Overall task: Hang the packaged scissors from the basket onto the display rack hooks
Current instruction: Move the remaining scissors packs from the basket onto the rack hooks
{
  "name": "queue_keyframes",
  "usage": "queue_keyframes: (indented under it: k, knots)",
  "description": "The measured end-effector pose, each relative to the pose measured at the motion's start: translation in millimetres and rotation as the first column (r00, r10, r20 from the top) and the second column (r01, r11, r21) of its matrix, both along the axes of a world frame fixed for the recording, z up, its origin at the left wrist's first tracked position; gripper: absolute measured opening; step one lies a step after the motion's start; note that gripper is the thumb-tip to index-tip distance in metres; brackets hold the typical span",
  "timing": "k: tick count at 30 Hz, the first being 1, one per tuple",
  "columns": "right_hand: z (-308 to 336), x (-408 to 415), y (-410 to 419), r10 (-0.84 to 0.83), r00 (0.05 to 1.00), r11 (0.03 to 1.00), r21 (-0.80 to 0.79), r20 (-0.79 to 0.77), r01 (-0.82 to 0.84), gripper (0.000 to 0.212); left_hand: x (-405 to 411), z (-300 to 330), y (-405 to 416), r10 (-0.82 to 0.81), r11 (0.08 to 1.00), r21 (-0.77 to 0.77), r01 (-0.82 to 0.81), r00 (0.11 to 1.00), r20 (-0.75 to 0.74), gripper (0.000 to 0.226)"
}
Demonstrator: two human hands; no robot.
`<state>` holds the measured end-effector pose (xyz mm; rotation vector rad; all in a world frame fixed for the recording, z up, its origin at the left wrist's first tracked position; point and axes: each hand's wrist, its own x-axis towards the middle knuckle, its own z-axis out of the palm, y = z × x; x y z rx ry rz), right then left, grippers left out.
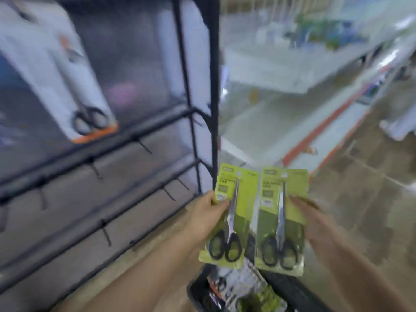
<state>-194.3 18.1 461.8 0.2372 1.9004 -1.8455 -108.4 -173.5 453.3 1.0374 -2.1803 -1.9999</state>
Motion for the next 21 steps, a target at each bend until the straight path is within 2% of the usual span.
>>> queue_keyframes:
  k: [3,5,7,12,14,19,21]
  knots:
    - [65,27,-11,0.066,0.996,0.995,-0.076,-0.061,-0.070,0.013,55,74,-16,0.105,0.993,-0.049,-0.109,0.991,-0.077,0.018]
    - [94,49,-21,0.120,0.987,0.986,-0.100,-0.103,-0.130,0.014,97,104,-27,0.237,0.971,-0.014,-0.240,0.967,-0.092,0.017]
    - [109,75,-32,0.178,0.981,0.975,-0.119,-0.075,-0.186,0.017,140,116,-36,0.349,0.937,0.017,-0.349,0.933,-0.085,0.012]
    - [89,146,-64,0.426,0.904,0.905,-0.022,0.022,-0.426,0.034,252,124,-34,0.626,0.774,0.167,-0.611,0.778,-0.054,0.016]
    - [86,180,-76,0.510,0.857,0.860,-0.011,0.073,-0.510,0.030,293,121,-27,0.708,0.694,0.221,-0.686,0.706,-0.030,0.015]
    - [60,247,-101,0.638,0.756,0.751,0.097,0.144,-0.653,0.036,382,88,-22,0.807,0.554,0.217,-0.804,0.583,0.097,0.021]
    - [50,260,-114,0.656,0.739,0.729,0.127,0.152,-0.673,0.037,409,86,-21,0.837,0.512,0.190,-0.838,0.536,0.111,0.011]
